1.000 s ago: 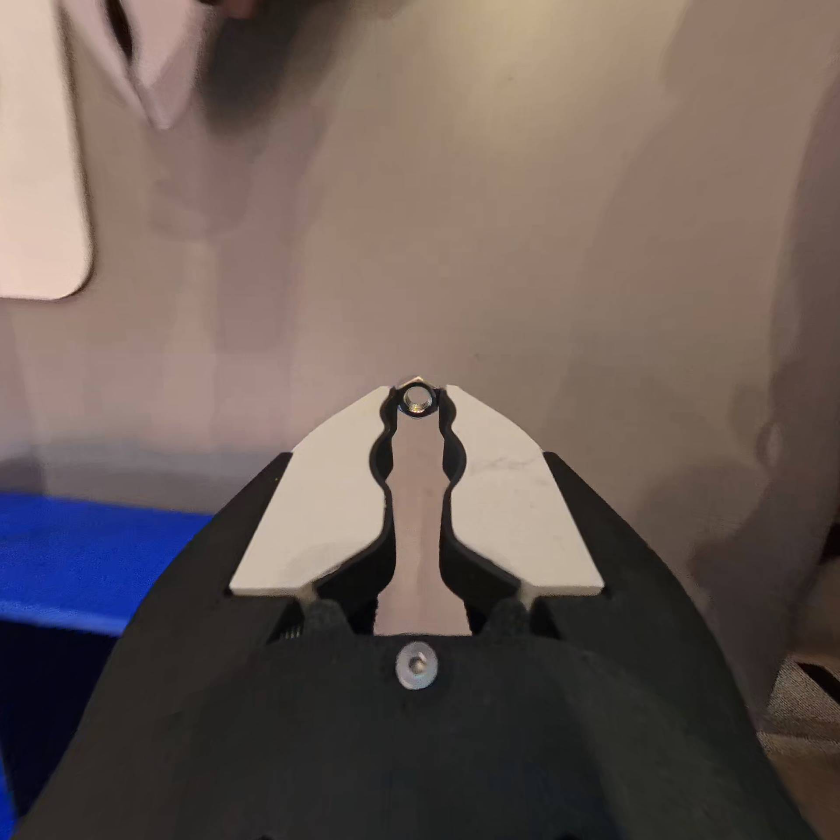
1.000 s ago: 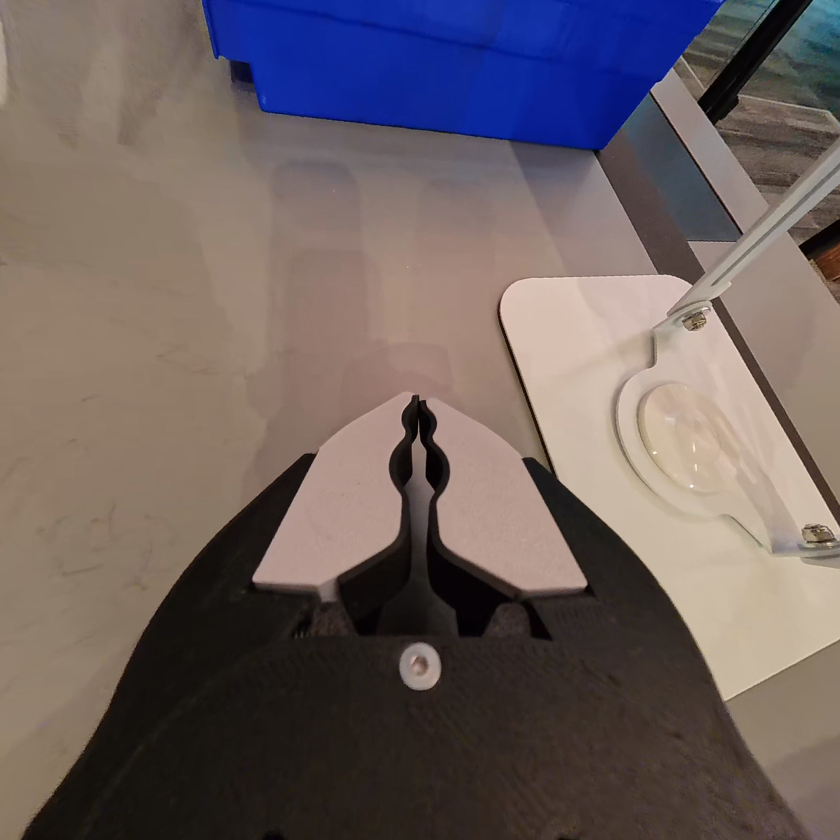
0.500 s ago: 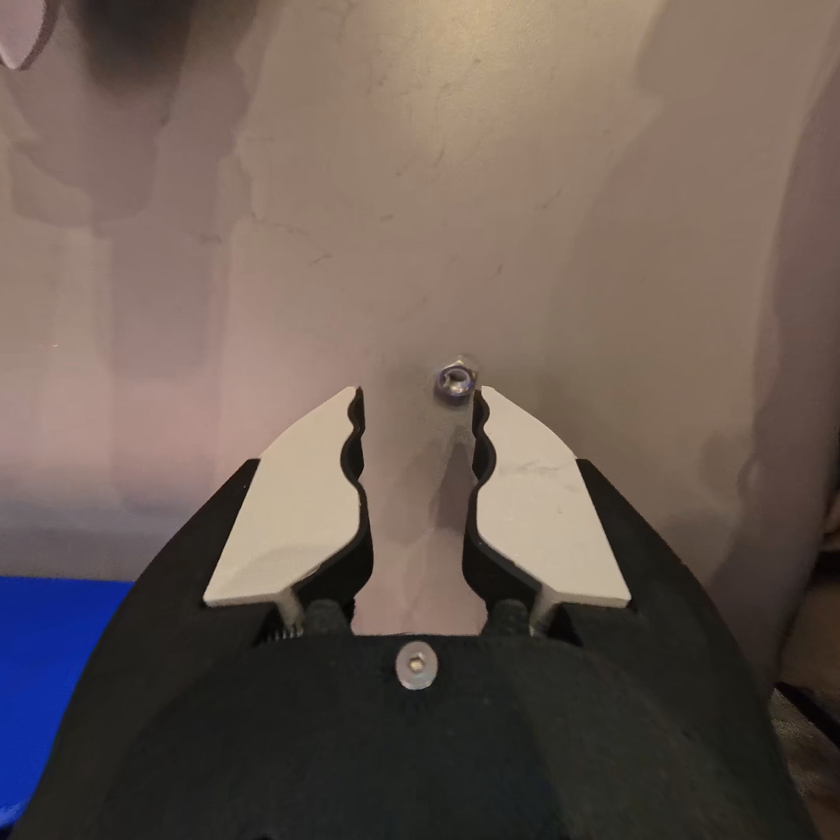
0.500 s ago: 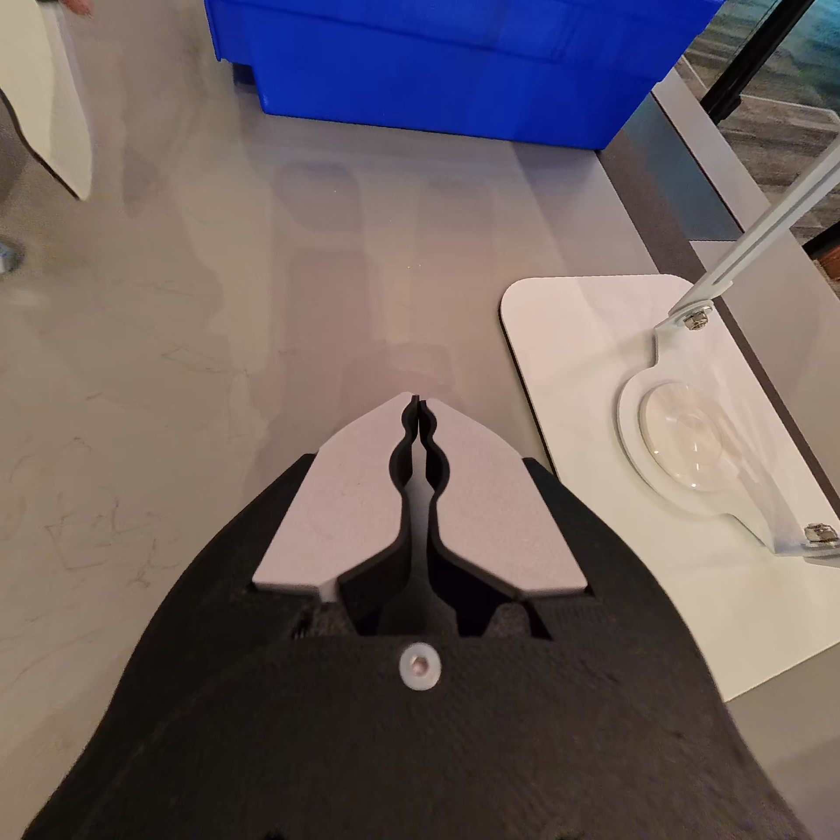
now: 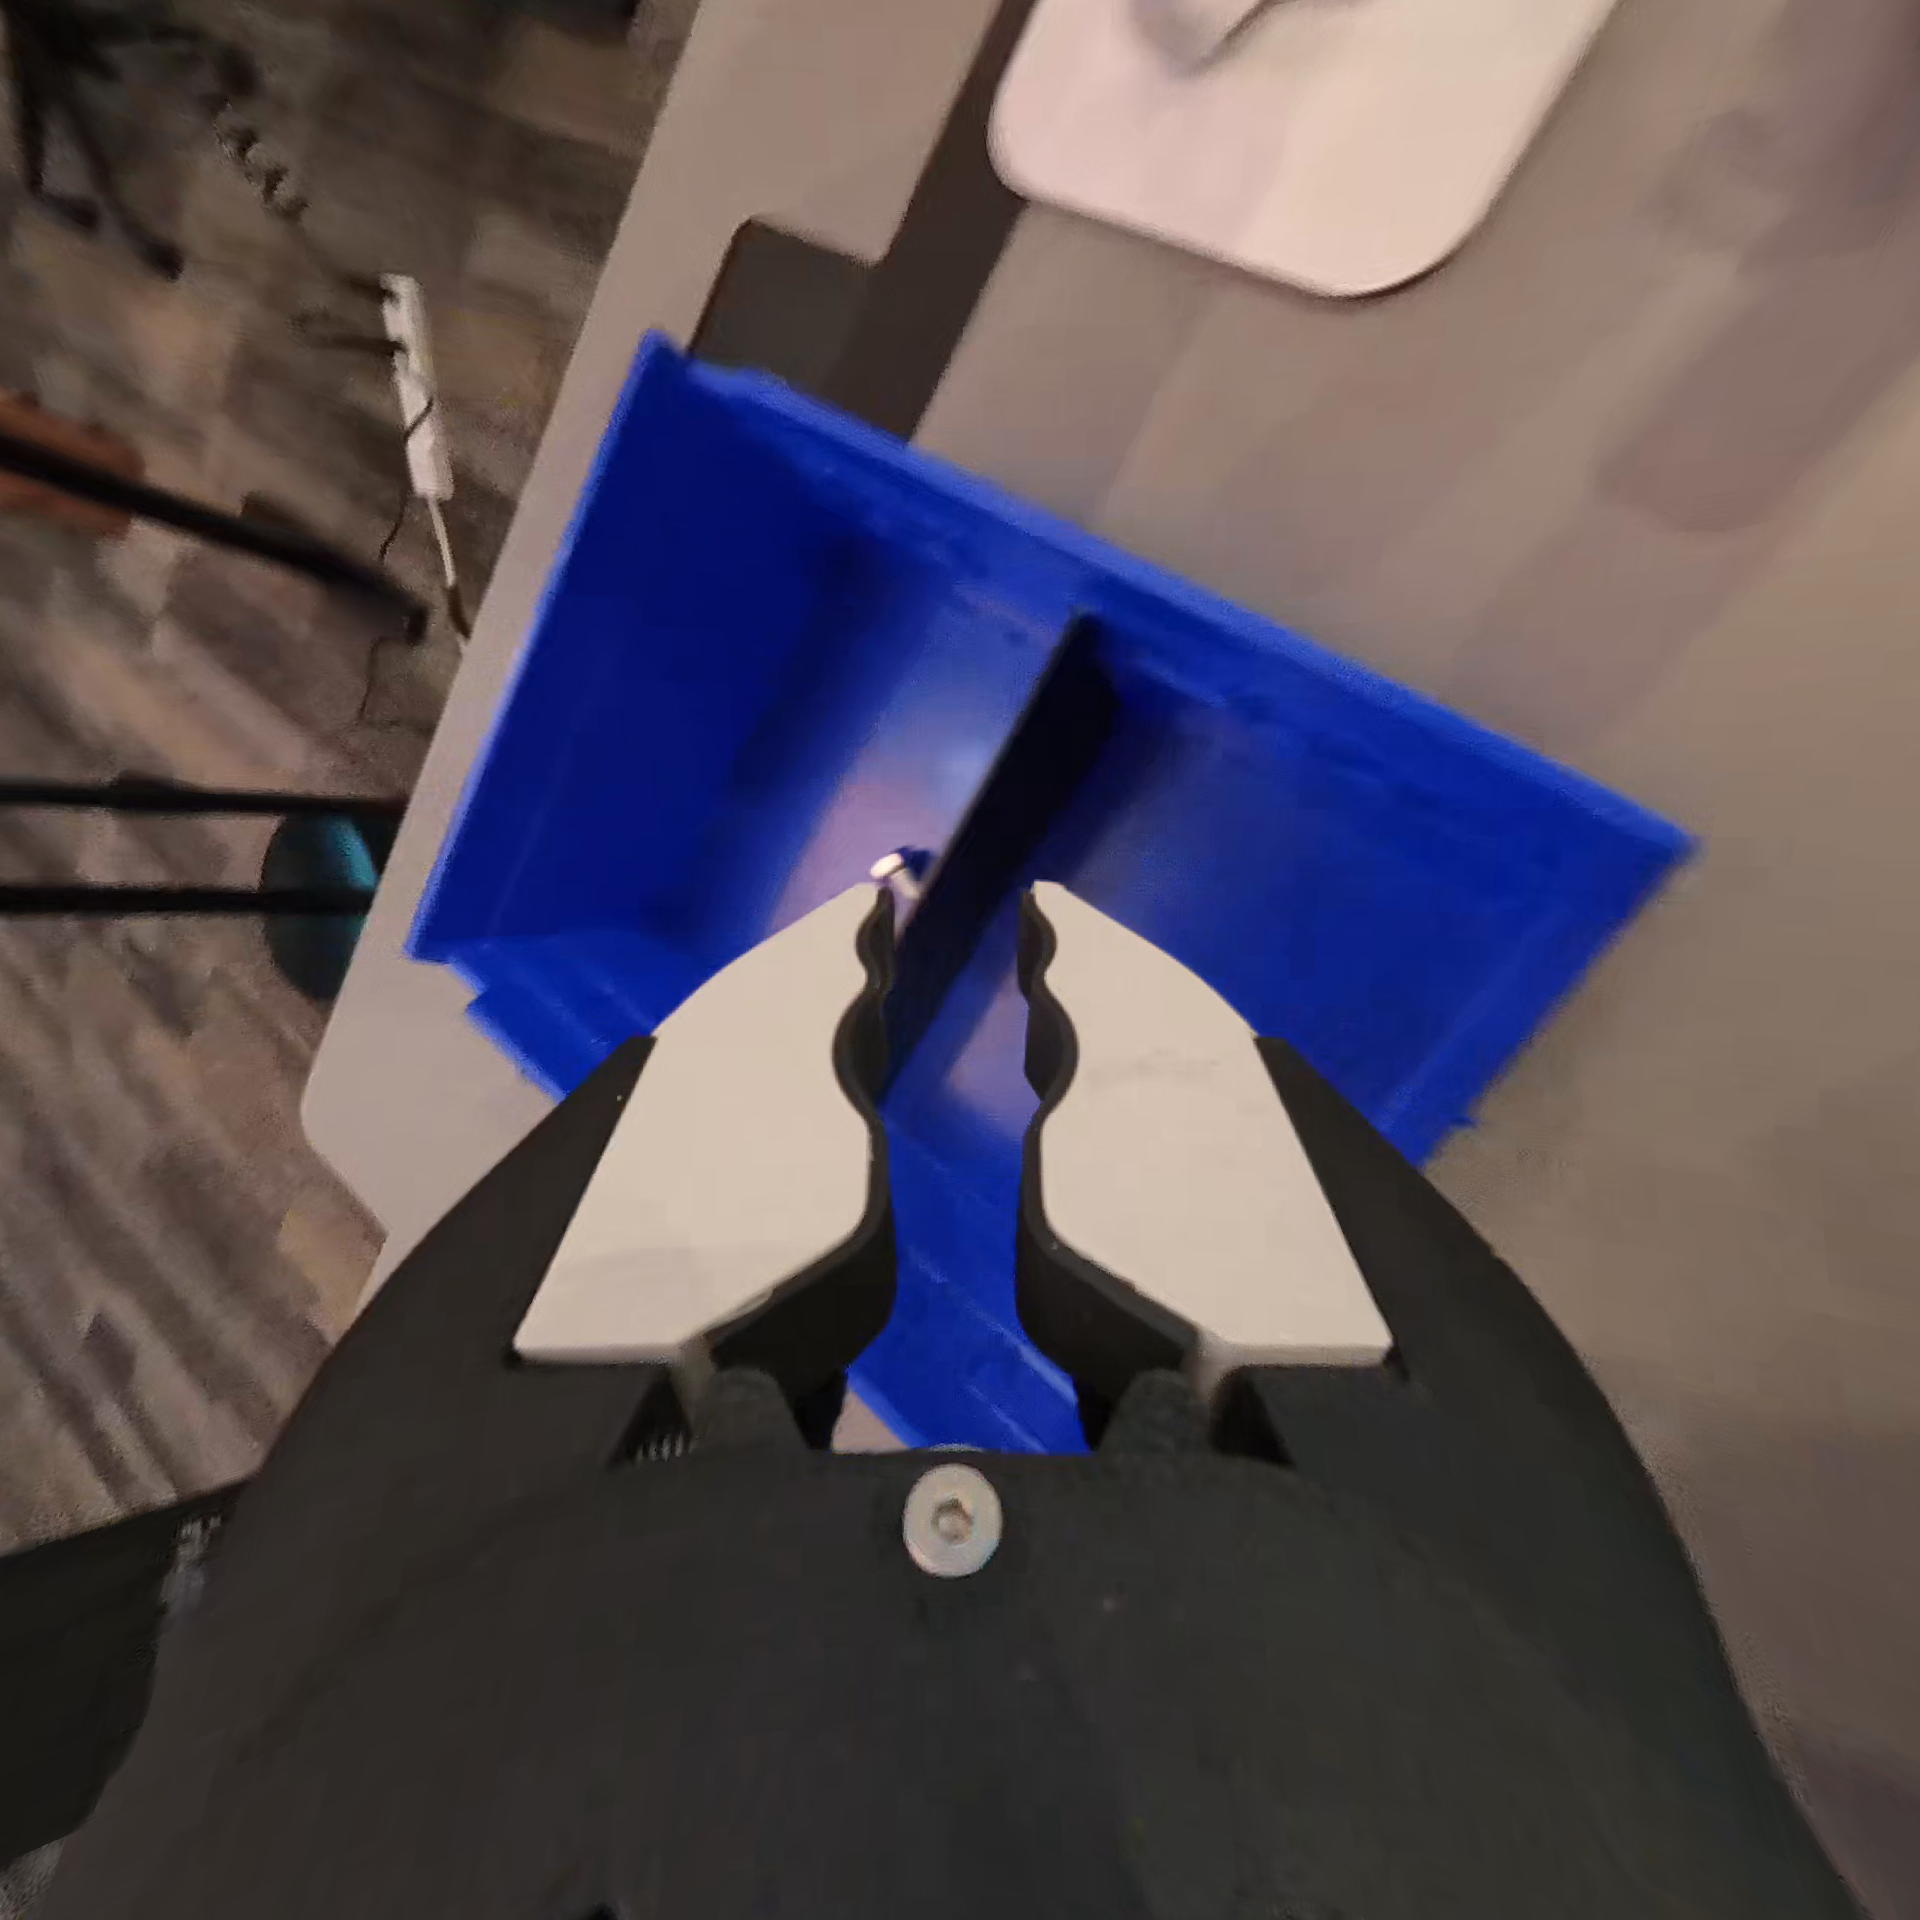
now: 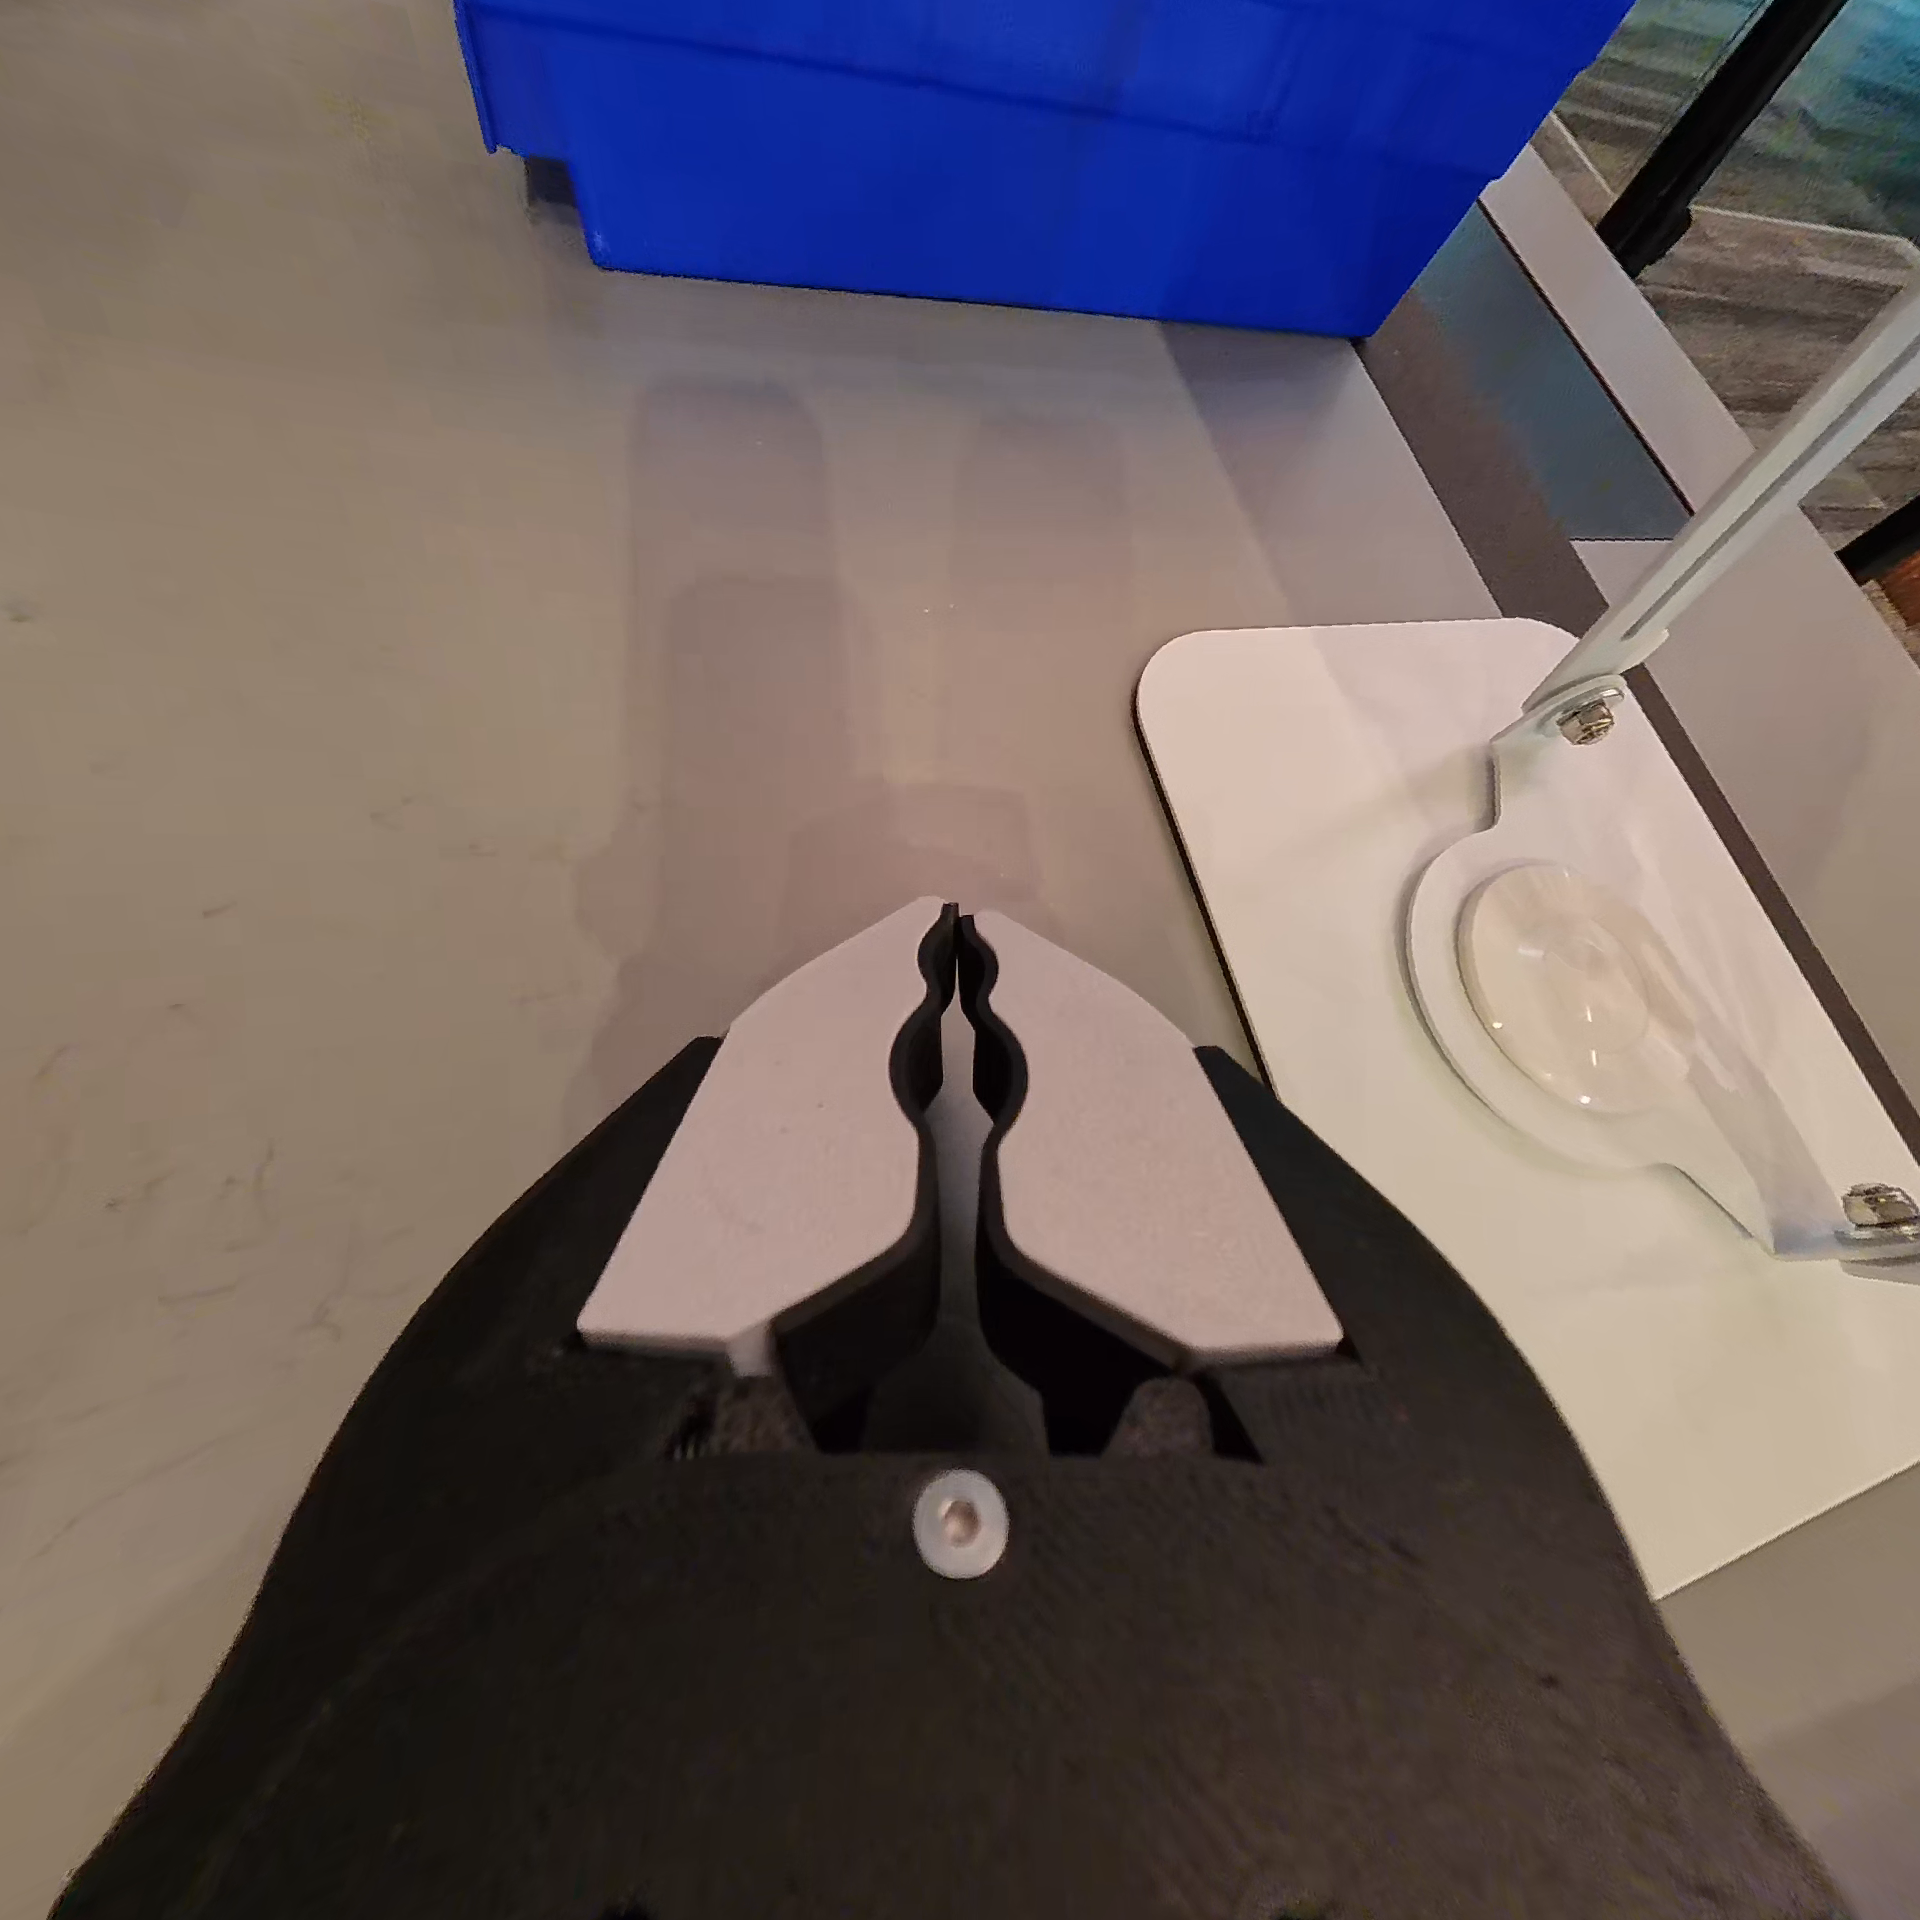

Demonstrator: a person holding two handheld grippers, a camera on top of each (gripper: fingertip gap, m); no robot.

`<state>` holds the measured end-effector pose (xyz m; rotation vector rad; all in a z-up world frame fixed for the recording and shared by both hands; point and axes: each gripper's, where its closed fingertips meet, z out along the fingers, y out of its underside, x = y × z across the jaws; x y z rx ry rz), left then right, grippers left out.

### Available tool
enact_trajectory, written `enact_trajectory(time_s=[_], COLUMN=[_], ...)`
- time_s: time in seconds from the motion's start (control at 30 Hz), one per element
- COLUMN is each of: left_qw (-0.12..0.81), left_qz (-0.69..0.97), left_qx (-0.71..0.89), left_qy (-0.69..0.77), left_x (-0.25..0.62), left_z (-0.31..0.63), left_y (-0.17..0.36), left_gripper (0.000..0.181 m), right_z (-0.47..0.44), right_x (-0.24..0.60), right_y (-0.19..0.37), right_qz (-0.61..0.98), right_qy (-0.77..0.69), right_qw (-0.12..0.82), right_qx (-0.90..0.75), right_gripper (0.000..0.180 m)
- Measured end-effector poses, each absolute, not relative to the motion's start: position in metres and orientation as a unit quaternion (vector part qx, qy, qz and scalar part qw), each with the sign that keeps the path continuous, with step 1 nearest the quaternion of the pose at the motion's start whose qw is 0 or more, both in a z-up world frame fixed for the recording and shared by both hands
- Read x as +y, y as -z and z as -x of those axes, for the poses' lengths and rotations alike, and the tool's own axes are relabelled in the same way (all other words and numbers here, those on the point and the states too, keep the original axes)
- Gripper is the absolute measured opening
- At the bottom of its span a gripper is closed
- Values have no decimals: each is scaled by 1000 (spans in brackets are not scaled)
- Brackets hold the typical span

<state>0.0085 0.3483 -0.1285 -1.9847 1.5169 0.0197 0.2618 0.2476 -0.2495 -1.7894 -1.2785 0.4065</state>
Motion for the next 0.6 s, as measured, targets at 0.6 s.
enact_trajectory(time_s=[0.6], left_qw=[49], left_qz=[799], left_qx=[596], left_qy=[-62], left_x=[443], left_z=[30], left_y=[235], left_gripper=[21], right_z=[-268], right_x=[248], right_y=[246], right_qz=[725], right_qy=[-183], right_qw=[437], right_qx=[-500], right_gripper=[0])
